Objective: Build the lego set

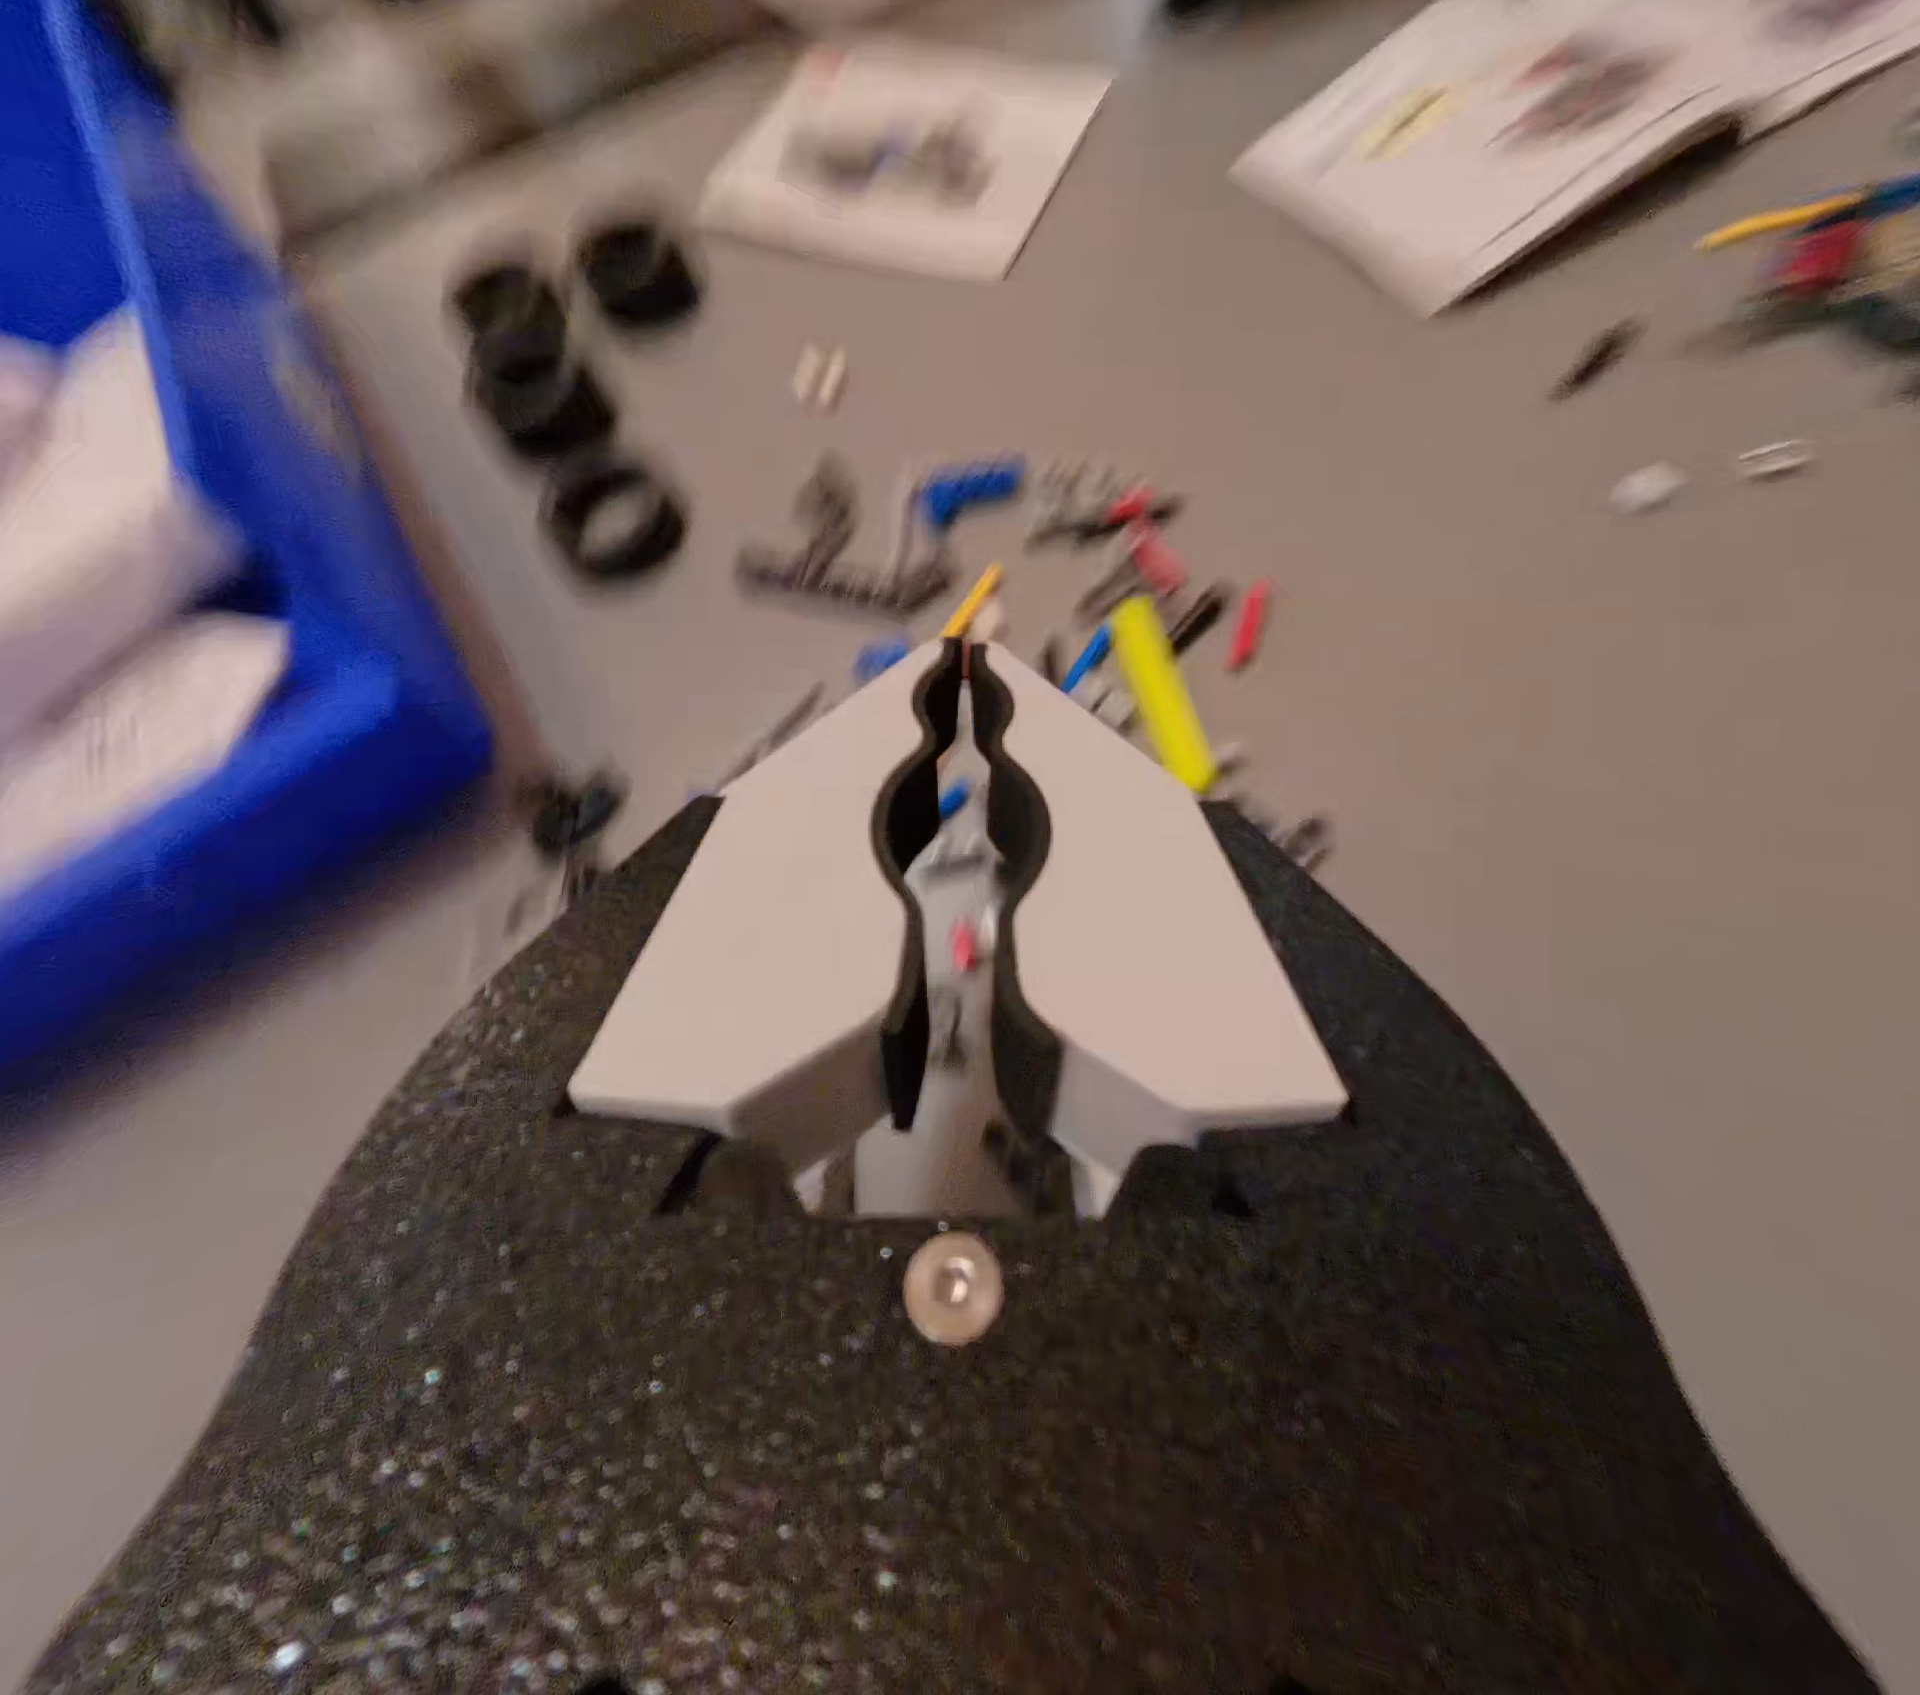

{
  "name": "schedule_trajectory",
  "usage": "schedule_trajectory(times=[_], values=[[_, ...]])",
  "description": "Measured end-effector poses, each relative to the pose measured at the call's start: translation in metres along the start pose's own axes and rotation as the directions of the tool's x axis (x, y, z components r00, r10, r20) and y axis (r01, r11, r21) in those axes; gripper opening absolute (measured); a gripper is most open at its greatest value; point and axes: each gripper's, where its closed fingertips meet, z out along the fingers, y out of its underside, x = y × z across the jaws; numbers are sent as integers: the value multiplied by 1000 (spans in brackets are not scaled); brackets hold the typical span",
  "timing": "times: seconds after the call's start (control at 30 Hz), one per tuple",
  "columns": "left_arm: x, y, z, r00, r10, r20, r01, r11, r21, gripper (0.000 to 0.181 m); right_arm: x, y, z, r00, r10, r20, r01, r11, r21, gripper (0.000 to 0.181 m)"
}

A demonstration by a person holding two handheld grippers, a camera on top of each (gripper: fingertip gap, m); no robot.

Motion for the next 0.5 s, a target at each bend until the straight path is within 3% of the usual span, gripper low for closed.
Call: schedule_trajectory(times=[0.07, 0.17, 0.3, 0.4, 0.5], values=[[33, -43, -11, 979, 181, -91, -153, 954, 257, 0, 0, 0, 0, 1000, 2, 1, -2, 1000, 0, 0], [90, -88, -25, 893, 442, -83, -342, 786, 516, 0, 1, -1, -1, 1000, 21, 15, -21, 1000, 7, 7], [163, -116, -26, 742, 670, -21, -517, 593, 617, 0, -17, -31, -19, 989, 64, 130, -83, 986, 143, 28], [213, -126, -29, 628, 778, 20, -596, 464, 656, 0, -47, -79, -52, 964, -10, 265, -82, 939, 334, 27], [260, -127, -32, 513, 858, -18, -607, 378, 699, 0, -84, -105, -80, 885, -99, 454, -117, 898, 425, 31]])
